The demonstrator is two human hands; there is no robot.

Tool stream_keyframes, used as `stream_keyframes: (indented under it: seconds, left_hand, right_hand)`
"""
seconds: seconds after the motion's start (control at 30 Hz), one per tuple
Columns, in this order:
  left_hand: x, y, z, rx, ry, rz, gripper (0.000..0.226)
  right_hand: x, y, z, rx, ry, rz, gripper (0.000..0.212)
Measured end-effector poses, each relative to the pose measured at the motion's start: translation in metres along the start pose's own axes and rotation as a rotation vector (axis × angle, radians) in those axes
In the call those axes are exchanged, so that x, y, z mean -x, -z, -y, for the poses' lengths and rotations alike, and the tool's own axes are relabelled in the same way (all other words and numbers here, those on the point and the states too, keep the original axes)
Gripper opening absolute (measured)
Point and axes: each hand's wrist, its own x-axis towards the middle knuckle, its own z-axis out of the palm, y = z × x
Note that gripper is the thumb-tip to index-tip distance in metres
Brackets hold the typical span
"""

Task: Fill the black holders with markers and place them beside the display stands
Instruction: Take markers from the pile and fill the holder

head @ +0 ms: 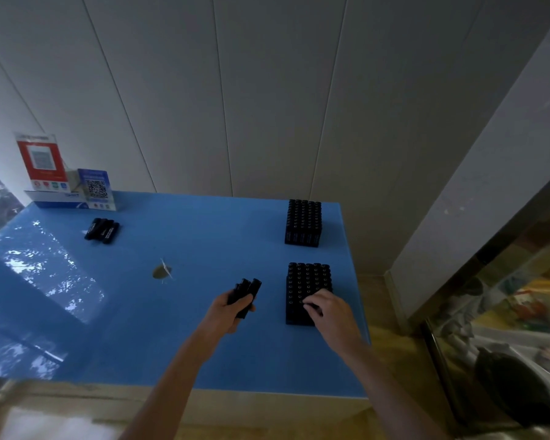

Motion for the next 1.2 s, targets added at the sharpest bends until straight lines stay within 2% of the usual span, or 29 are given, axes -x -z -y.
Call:
stream_keyframes:
  seconds: [0.2, 0.4, 0.57, 0.73, 0.83, 0.93, 1.2]
  left_hand:
    - [0.001, -0.012, -0.006, -0.078, -0.054, 0.035, 0.020]
    - [-0.006, -0.027, -0.010, -0.157, -0.083, 0.031, 0.021]
    - [-0.010, -0.037, -0.013, -0.199, -0.137, 0.009, 0.028]
    - [-0.011, -0.043, -0.015, -0.250, -0.216, 0.024, 0.029]
    - [-0.013, -0.042, -0.014, -0.229, -0.205, 0.006, 0.026]
    - [-0.016, -0.038, -0.013, -0.181, -0.134, -0.001, 0.022]
    - [-0.017, -0.020, -0.014, -0.008, -0.029, -0.016, 0.020]
  right_hand:
    - [-0.005, 0.009, 0.005, -0.081, -0.045, 0.018, 0.014]
    - [-0.018, 0.032, 0.032, -0.555, -0.181, 0.058, 0.013]
    - [-0.026, 0.048, 0.052, -0.749, -0.213, 0.138, 0.017]
    - [-0.028, 0.049, 0.056, -0.760, -0.252, 0.131, 0.021]
    - [-0.028, 0.050, 0.052, -0.795, -0.272, 0.145, 0.013]
    - [-0.026, 0.053, 0.045, -0.807, -0.279, 0.171, 0.014]
    - [-0.017, 0.059, 0.016, -0.539, -0.236, 0.151, 0.015]
